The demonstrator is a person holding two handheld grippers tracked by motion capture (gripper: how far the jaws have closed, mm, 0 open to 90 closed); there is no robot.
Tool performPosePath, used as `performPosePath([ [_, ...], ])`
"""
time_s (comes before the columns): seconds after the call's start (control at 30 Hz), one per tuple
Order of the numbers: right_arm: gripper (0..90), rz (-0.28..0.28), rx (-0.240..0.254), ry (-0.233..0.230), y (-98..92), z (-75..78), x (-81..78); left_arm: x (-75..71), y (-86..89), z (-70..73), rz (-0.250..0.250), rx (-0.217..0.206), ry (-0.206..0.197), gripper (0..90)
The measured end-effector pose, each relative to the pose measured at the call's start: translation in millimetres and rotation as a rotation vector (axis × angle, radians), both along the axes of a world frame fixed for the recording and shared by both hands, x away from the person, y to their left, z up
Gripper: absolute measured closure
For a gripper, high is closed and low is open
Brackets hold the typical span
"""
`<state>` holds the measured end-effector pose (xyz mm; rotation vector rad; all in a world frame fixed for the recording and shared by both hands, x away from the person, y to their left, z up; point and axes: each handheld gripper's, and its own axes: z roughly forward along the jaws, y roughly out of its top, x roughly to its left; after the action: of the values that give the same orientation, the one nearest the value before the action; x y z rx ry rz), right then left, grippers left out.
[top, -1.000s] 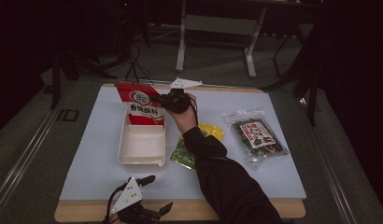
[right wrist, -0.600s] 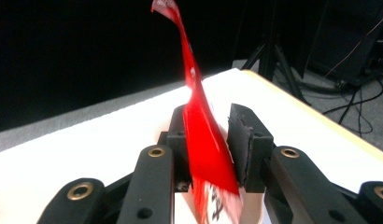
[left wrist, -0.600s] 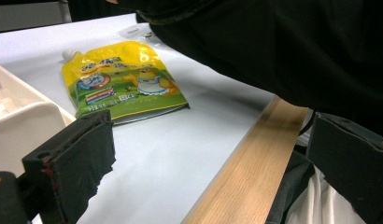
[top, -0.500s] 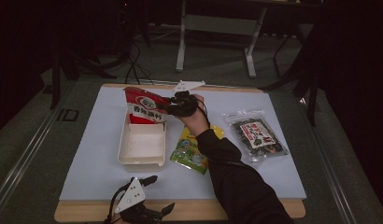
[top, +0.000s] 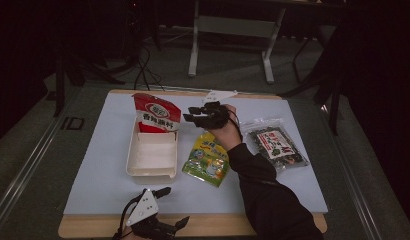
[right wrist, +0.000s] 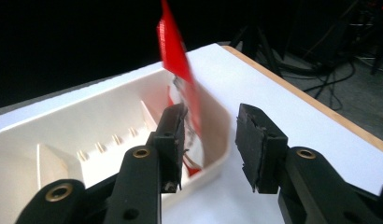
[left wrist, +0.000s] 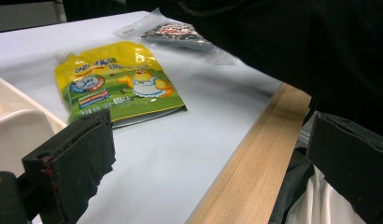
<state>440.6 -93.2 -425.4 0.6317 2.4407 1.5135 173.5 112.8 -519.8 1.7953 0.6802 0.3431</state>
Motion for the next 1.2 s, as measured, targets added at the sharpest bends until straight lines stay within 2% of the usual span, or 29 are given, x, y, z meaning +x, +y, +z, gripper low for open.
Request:
performPosePath([
  [0.1, 63.1, -0.005, -0.01, -0.006, -6.7, 2.1, -0.9, 0.9, -0.6, -0.4, 0.0, 0.005, 0.0, 2.3],
  [0.13, 63.2, -0.033, -0.013, -0.02, -27.3, 6.9, -4.0, 1.2, -0.7, -0.6, -0.001, 0.004, 0.002, 2.3],
  [0.27, 63.1, -0.059, -0.009, -0.028, -47.8, 9.7, -7.7, 2.0, -2.8, -0.7, -0.005, 0.001, 0.004, 2.3],
  [0.3, 63.2, -0.077, -0.02, -0.035, -63.8, 9.9, -10.7, 2.3, -3.3, -0.9, -0.007, 0.004, 0.003, 2.3],
  [0.37, 64.3, -0.105, -0.042, -0.052, -78.6, 8.7, -12.6, 3.0, -4.1, -1.5, -0.012, 0.008, 0.004, 2.3],
  [0.57, 69.9, -0.19, -0.077, -0.049, -127.9, 0.9, -12.3, 4.1, -5.4, -2.6, -0.015, 0.013, 0.009, 2.3],
  [0.67, 76.1, -0.231, -0.096, -0.032, -154.6, -6.3, -9.0, 4.7, -6.3, -3.3, -0.015, 0.011, 0.014, 2.3],
  [0.77, 79.4, -0.27, -0.124, -0.017, -174.8, -13.4, -6.8, 5.3, -7.1, -4.0, -0.02, 0.017, 0.014, 2.3],
  [0.9, 88.8, -0.327, -0.146, 0.011, -203.4, -24.0, -4.1, 5.9, -8.1, -4.9, -0.022, 0.017, 0.019, 2.3],
  [1.2, 90.0, -0.457, -0.199, 0.065, -263.0, -45.9, 6.0, 7.3, -8.7, -6.5, -0.02, 0.022, 0.024, 2.3],
])
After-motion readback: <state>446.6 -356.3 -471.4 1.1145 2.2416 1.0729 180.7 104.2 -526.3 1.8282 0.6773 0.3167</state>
